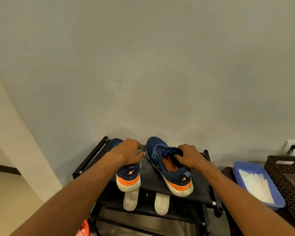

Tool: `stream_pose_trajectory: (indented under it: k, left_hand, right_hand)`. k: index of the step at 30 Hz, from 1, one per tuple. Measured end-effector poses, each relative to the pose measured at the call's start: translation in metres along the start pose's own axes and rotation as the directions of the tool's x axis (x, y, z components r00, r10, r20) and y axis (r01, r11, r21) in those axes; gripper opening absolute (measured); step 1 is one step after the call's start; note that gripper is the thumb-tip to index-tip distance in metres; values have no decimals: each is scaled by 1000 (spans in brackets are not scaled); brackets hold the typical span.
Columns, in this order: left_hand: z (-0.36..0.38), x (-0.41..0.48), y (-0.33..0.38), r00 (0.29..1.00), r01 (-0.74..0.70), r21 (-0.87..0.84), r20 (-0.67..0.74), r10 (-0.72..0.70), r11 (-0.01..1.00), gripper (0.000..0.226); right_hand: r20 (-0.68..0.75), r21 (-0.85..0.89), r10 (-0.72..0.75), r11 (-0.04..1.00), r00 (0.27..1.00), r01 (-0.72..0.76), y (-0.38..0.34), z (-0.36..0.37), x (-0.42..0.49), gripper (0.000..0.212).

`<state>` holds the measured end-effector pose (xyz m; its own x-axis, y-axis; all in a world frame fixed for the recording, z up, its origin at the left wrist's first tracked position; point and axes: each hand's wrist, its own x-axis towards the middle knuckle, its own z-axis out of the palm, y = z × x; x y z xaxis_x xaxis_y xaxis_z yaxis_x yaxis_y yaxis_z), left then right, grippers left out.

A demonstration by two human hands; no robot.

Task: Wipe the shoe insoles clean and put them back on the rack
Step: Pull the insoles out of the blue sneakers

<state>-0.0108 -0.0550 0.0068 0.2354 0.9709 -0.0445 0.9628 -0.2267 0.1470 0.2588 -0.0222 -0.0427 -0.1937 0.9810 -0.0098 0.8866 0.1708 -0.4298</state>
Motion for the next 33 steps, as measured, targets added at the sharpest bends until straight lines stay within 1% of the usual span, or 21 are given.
stream_pose_trajectory:
  k: [3, 6, 9, 11, 15, 20, 22, 24, 25, 27, 28, 29, 30, 31, 32, 33]
  left_hand:
    - [-3, -5, -8, 996, 48, 23, -81, -46, 999, 36]
    - [-4, -10, -26, 977, 172, 55, -135, -163, 984, 24]
    - [-1, -17, -38, 951, 295, 88, -119, -284, 951, 23]
    - [6, -18, -43, 935, 345, 78, -116, -336, 935, 20]
    - [19, -12, -47, 917, 370, 20, -165, -362, 929, 19]
    - [24, -9, -43, 902, 397, -5, -183, -392, 918, 20]
    - [22, -8, -42, 889, 407, -69, -201, -412, 911, 21]
    - [17, -6, -33, 879, 393, -153, -228, -420, 907, 20]
    - [14, -4, -23, 885, 359, -190, -242, -398, 914, 23]
    - [9, 5, 11, 933, 202, -271, -238, -269, 941, 37]
    - [7, 7, 35, 961, 129, -304, -196, -195, 944, 46]
    - [6, 9, 58, 981, 91, -318, -132, -140, 944, 51]
    - [6, 12, 80, 991, 74, -309, -80, -104, 948, 48]
    - [5, 14, 98, 992, 68, -292, -78, -95, 954, 38]
    - [1, 15, 116, 987, 56, -273, -128, -94, 960, 28]
    - [-4, 15, 136, 972, 31, -270, -216, -92, 962, 22]
  right_hand:
    - [3, 24, 36, 999, 999, -36, 2, -1, -2, 27]
    - [-9, 35, 62, 997, 998, -62, 3, 1, -4, 27]
    - [-27, 34, 75, 997, 997, -74, 3, 3, -4, 28]
    - [-33, 30, 82, 996, 996, -81, 2, 5, -3, 27]
    - [-46, 32, 104, 994, 994, -102, 5, 8, 1, 24]
    - [-67, 36, 114, 993, 991, -111, 9, 10, 2, 17]
    - [-79, 43, 112, 993, 990, -109, 10, 11, 2, 19]
    - [-90, 44, 108, 994, 990, -104, 10, 12, 3, 22]
    - [-100, 38, 100, 995, 990, -97, 9, 12, 2, 23]
    - [-125, 19, 78, 997, 989, -76, 3, 10, -1, 23]
    - [-139, 8, 68, 998, 988, -68, -1, 5, -6, 22]
    - [-155, 0, 62, 998, 986, -63, -8, 0, -12, 21]
    - [-179, 1, 60, 998, 982, -61, -13, -11, -21, 22]
    - [-206, 9, 63, 998, 976, -63, -18, -24, -31, 24]
    - [-236, 20, 78, 997, 969, -76, -18, -41, -46, 27]
    - [-269, 14, 93, 996, 959, -92, -15, -60, -64, 30]
